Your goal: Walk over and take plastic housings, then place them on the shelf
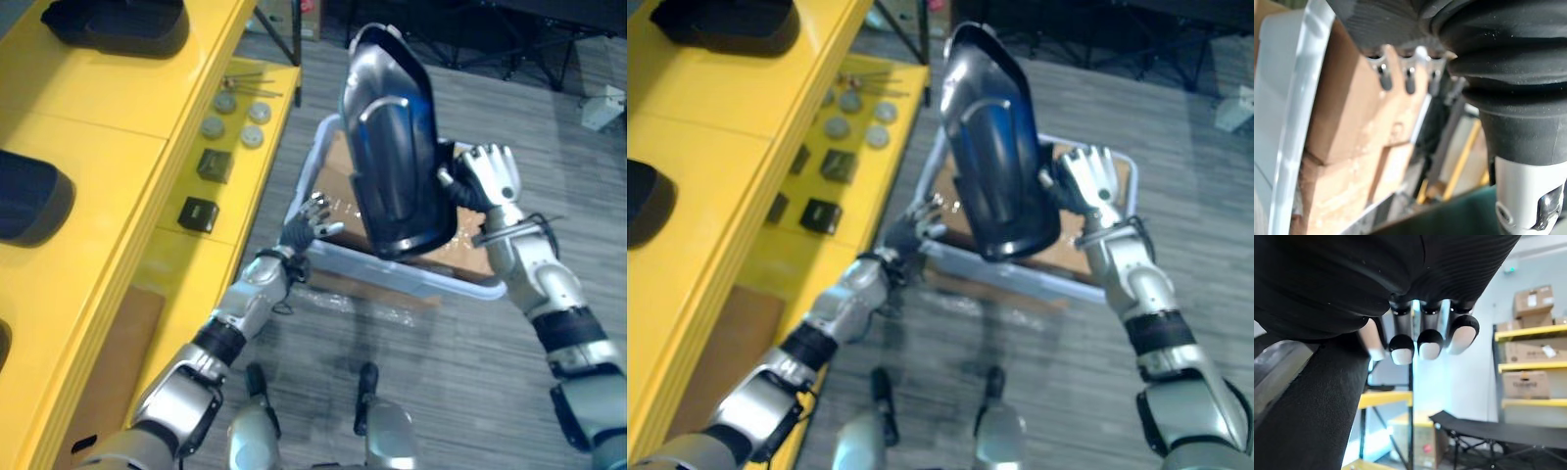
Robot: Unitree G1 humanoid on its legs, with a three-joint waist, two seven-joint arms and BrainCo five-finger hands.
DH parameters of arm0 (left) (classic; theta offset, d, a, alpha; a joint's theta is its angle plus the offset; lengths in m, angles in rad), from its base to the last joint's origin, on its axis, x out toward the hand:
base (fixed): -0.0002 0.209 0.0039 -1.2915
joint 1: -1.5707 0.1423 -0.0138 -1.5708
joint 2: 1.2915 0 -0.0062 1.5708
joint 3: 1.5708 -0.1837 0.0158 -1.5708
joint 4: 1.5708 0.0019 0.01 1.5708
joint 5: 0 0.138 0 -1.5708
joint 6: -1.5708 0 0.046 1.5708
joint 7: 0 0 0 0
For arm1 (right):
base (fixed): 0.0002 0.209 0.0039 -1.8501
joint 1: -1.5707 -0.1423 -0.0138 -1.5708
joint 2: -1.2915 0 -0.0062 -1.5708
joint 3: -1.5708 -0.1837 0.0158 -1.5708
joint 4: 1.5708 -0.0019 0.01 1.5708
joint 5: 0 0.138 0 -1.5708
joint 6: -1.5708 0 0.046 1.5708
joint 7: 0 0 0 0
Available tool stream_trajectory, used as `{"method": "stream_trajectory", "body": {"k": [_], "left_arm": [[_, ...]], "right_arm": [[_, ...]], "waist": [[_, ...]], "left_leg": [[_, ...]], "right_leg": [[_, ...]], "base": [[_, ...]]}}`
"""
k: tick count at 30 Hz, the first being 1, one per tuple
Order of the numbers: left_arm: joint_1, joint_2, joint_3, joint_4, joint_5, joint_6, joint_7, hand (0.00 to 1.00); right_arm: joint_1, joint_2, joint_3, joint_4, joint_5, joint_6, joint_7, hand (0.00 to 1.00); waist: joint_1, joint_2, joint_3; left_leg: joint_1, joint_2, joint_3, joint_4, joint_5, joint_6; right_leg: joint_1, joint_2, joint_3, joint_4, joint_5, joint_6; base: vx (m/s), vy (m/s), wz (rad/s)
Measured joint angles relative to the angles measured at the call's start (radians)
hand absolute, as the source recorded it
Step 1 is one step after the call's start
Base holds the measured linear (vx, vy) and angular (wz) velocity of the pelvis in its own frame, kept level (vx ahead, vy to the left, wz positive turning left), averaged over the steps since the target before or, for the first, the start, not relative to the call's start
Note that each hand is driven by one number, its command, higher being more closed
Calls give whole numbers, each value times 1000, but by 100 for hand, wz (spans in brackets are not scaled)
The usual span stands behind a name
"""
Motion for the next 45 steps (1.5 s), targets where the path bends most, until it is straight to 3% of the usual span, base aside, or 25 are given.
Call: {"method": "stream_trajectory", "body": {"k": [6, 13, 19, 20, 31, 39, 45], "left_arm": [[1, -22, -34, -1, 0, 3, 0, 0], [1, -42, -69, -12, 8, 5, -18, 0], [12, -43, -92, -13, 23, 40, -17, 0], [15, -43, -108, -13, 44, 46, -16, 100], [78, -83, -106, 57, 212, 66, 92, 100], [128, -88, -110, 104, 255, 65, 160, 100], [173, -108, -110, 138, 240, 11, 206, 100]], "right_arm": [[6, 38, 42, 2, -19, 11, 19, 100], [0, 92, 97, 51, -21, 44, 36, 100], [-29, 143, 115, 141, -19, 80, 40, 100], [-39, 150, 116, 157, -19, 87, 40, 100], [-55, 252, 150, 175, 32, 81, -6, 100], [19, 315, 151, 153, 33, 77, -20, 100], [93, 352, 160, 100, 62, 77, -47, 100]], "waist": [[7, 32, -21], [25, 35, -31], [33, 35, -33], [33, 35, -33], [52, 35, -35], [74, 27, -48], [79, 8, -59]], "left_leg": [[21, -4, -4, -44, 26, 0], [54, -7, -11, -100, 57, 0], [54, -10, -26, -108, 69, -1], [56, -10, -31, -108, 69, -1], [54, -10, -42, -110, 75, 1], [72, -8, -33, -111, 74, 1], [80, -8, -27, -112, 74, 2]], "right_leg": [[13, 0, -9, -4, 0, 0], [30, 3, -27, -16, 1, 2], [37, 2, -42, -17, 2, 4], [44, 2, -50, -19, 2, 4], [48, 2, -57, -20, 2, 4], [61, 3, -53, -20, 0, 5], [64, 4, -49, -20, 0, 5]], "base": [[-18, 6, 3], [-12, 2, 6], [2, -1, 7], [-10, -4, 11], [-5, 0, 2], [1, -1, -2], [-12, -1, -3]]}}
